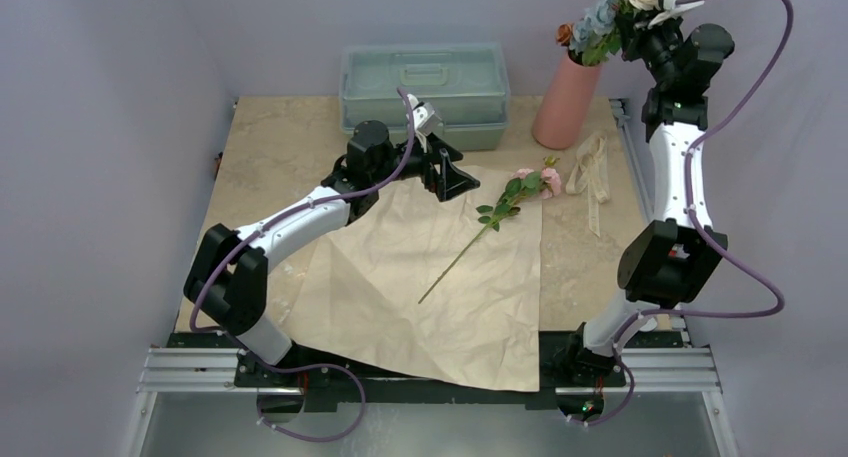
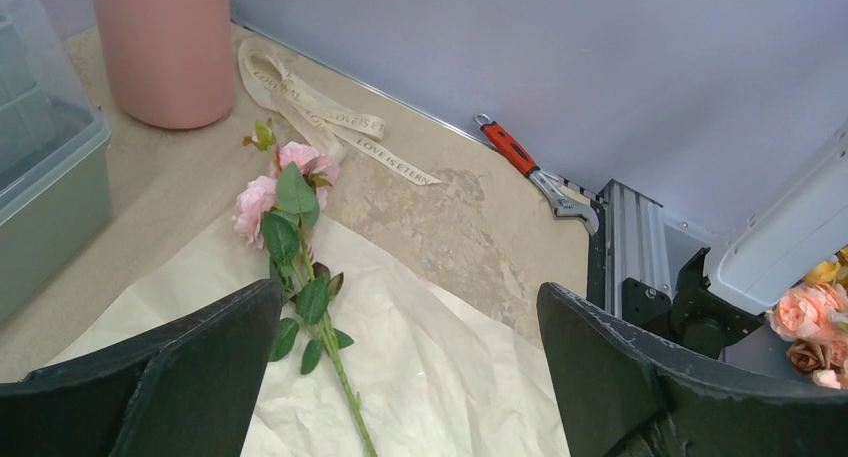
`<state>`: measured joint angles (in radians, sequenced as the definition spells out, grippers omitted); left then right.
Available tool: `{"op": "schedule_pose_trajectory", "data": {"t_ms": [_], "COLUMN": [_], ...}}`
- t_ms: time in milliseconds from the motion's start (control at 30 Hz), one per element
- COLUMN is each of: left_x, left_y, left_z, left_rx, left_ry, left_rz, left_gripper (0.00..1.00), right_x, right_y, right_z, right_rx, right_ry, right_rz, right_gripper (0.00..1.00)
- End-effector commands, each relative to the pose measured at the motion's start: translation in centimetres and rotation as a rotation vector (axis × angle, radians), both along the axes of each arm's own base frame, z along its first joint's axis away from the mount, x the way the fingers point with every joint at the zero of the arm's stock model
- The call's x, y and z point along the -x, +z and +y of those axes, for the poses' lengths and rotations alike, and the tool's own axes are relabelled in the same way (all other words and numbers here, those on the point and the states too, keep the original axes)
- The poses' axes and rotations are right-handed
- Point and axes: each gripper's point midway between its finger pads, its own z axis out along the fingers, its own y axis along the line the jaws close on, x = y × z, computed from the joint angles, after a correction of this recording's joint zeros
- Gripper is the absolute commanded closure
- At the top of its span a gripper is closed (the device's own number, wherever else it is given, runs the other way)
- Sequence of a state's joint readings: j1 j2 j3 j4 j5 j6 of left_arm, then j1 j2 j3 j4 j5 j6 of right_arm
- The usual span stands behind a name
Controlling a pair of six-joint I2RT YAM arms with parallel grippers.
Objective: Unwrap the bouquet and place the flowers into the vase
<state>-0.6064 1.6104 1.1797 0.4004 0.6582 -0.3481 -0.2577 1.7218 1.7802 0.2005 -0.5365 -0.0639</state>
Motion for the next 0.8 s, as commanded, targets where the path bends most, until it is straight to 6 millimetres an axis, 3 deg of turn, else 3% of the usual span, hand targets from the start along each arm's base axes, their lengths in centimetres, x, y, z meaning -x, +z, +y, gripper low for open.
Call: {"op": "schedule_pose_trajectory", "data": {"t_ms": [0, 567, 767], "left_x": [-0.9, -1.3, -2.8], "left_y": [1.3, -1.3, -3.4], "left_z": [0.2, 0.4, 0.6], "left_rx": [0.011, -0.059, -0.121], "left_ry": [0.012, 0.022, 0.095], "left_rz": [-0.050, -0.024, 0.028], "left_gripper": [0.00, 0.00, 0.00], "right_x": [-0.7, -4.8, -6.4], "right_y": [0.8, -5.9, -8.8], "right_z": [-0.4, -0.9, -1.3], "right_rx": [-0.003, -0.057, -0.087], "right_ry": [-0.022, -0.028, -0.056], "right_rz": [-0.028, 0.116, 0.202], "right_gripper": [1.00, 1.00, 1.00]}}
